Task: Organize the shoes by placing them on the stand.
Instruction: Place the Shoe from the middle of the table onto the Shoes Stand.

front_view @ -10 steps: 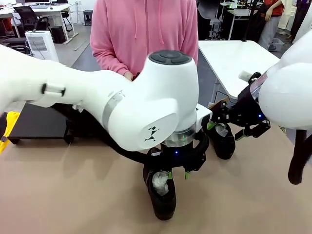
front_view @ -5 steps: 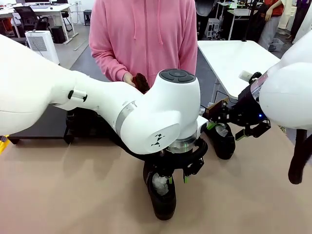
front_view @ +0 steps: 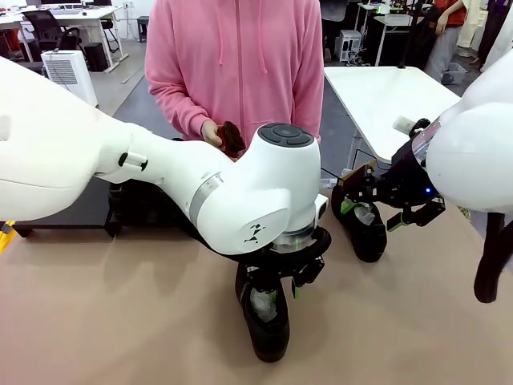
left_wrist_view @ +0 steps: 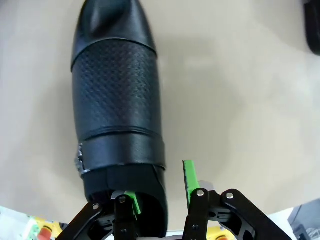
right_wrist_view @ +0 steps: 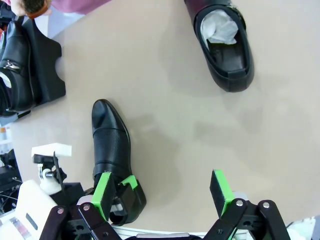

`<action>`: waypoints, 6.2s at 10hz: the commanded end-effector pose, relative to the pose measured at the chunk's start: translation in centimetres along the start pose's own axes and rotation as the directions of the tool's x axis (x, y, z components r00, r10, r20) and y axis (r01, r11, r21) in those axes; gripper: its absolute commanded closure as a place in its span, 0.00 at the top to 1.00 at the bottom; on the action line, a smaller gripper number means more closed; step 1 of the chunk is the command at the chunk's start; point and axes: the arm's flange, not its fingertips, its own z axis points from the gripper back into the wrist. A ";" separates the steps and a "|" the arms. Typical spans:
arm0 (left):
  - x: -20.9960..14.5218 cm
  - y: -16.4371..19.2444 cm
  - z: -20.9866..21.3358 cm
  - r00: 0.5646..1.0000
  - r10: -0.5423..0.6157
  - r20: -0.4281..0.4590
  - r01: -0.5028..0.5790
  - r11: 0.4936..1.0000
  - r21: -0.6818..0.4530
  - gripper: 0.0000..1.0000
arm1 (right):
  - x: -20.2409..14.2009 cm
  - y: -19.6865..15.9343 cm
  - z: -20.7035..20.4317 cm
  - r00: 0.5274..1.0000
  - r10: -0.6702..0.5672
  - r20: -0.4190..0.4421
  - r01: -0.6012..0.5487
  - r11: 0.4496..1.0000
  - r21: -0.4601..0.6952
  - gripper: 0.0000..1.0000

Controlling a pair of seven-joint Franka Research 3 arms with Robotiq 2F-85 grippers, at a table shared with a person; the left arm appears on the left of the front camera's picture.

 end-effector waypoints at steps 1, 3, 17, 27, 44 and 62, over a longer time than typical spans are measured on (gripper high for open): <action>-0.1 -0.5 -0.5 1.000 0.025 -0.003 -0.025 0.998 0.062 0.44 | 0.4 -0.1 0.1 1.000 0.018 -0.004 -0.018 1.000 0.019 1.00; 0.0 -0.3 -0.7 0.999 -0.006 -0.036 0.008 0.998 0.063 0.31 | 0.4 -0.1 0.1 1.000 0.018 -0.004 -0.018 1.000 0.019 1.00; -3.1 12.8 16.2 0.955 -0.292 0.048 0.283 0.950 0.135 0.00 | 0.4 -0.1 0.1 1.000 0.018 -0.004 -0.018 1.000 0.019 1.00; 20.2 37.4 20.9 0.937 -0.091 0.338 -0.026 0.945 0.327 0.00 | 0.4 -0.1 0.1 1.000 0.018 -0.004 -0.018 1.000 0.019 1.00; 26.5 39.6 15.1 0.933 -0.073 0.353 -0.098 0.891 0.443 0.00 | 0.4 -0.1 0.1 1.000 0.018 -0.004 -0.018 1.000 0.019 1.00; 27.8 43.4 6.6 0.885 -0.179 0.430 -0.023 0.905 0.424 0.00 | 0.4 -0.1 0.1 1.000 0.018 -0.004 -0.018 1.000 0.019 1.00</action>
